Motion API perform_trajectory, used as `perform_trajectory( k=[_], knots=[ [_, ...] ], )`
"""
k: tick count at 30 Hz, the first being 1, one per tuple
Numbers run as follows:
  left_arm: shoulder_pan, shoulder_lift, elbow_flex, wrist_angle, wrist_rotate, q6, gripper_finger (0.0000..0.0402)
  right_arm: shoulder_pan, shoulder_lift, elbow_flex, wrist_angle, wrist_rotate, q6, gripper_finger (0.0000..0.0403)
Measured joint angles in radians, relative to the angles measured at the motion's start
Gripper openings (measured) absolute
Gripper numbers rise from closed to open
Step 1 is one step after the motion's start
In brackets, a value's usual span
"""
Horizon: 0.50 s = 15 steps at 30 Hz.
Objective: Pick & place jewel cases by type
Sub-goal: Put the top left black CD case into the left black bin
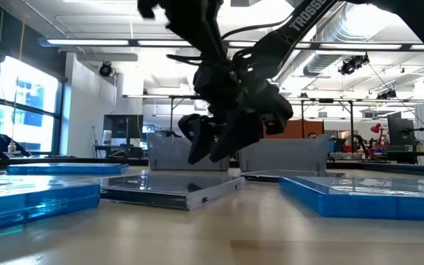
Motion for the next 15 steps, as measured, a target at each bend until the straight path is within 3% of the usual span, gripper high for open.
perform_trajectory(
  k=[4, 9, 15],
  knots=[
    [-0.008, 0.001, -0.005, -0.078, 0.08, -0.115, 0.0117, 0.012, 0.0, 0.0, -0.017, 0.163, -0.027, 0.0197],
    [-0.056, 0.01, -0.047, -0.128, 0.118, -0.27, 0.0153, 0.018, -0.001, 0.0, -0.062, 0.148, -0.025, 0.0197],
    [-0.122, 0.008, -0.1, -0.213, 0.176, -0.61, 0.0197, 0.08, -0.019, 0.001, -0.083, 0.337, -0.033, 0.0197]
  ],
)
